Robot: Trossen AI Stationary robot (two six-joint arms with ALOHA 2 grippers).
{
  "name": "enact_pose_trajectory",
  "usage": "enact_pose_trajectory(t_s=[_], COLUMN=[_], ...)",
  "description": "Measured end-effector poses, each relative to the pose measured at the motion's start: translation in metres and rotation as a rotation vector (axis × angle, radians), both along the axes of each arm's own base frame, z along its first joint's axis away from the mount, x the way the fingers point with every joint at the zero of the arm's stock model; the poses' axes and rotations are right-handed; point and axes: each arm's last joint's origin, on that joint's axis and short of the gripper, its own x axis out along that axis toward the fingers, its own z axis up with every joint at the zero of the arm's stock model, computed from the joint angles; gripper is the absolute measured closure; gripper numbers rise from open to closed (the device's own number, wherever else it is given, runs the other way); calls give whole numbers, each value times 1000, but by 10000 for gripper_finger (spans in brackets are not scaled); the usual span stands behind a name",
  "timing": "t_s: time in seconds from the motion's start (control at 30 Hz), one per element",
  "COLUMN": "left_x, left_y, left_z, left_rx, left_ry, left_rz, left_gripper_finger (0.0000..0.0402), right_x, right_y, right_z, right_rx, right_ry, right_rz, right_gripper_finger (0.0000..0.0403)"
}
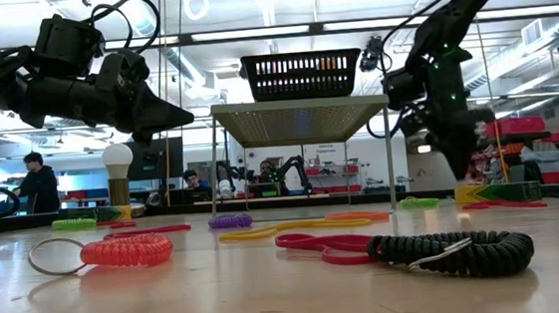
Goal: Pick & Place Office Desk Supplies
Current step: Put the top right yellow crayon box into the middle black bin on the shelf
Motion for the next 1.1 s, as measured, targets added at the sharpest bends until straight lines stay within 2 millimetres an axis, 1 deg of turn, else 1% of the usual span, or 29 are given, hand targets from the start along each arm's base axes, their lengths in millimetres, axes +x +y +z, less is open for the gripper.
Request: enact_pose_trajectory(t_s=[0.07, 0.13, 0.2, 0.27, 0.4, 0.57, 0.7, 0.8, 0.93, 1.03, 1.1], left_x=[0, 0, 0, 0, 0, 0, 0, 0, 0, 0, 0], left_y=[0, 0, 0, 0, 0, 0, 0, 0, 0, 0, 0], left_z=[0, 0, 0, 0, 0, 0, 0, 0, 0, 0, 0], left_rx=[0, 0, 0, 0, 0, 0, 0, 0, 0, 0, 0], left_ry=[0, 0, 0, 0, 0, 0, 0, 0, 0, 0, 0], left_rz=[0, 0, 0, 0, 0, 1, 0, 0, 1, 1, 1], left_gripper_finger=[387, 387, 387, 387, 387, 387, 387, 387, 387, 387, 387], right_x=[1, 1, 1, 3, 5, 9, 11, 12, 14, 15, 14], right_y=[0, 0, 1, 3, 8, 9, 8, 7, 4, 4, 4], right_z=[4, 6, 6, 6, 2, 0, -1, -9, -21, -25, -25], right_rx=[15, 23, 14, -30, -88, -98, -104, -48, -9, 7, 13], right_ry=[-1, 0, 14, 54, 125, 115, 98, 101, 146, 165, 167], right_rz=[-51, -59, -22, 51, 174, 233, 261, 254, 256, 260, 246], right_gripper_finger=[390, 390, 391, 383, 338, 269, 238, 235, 243, 257, 275])
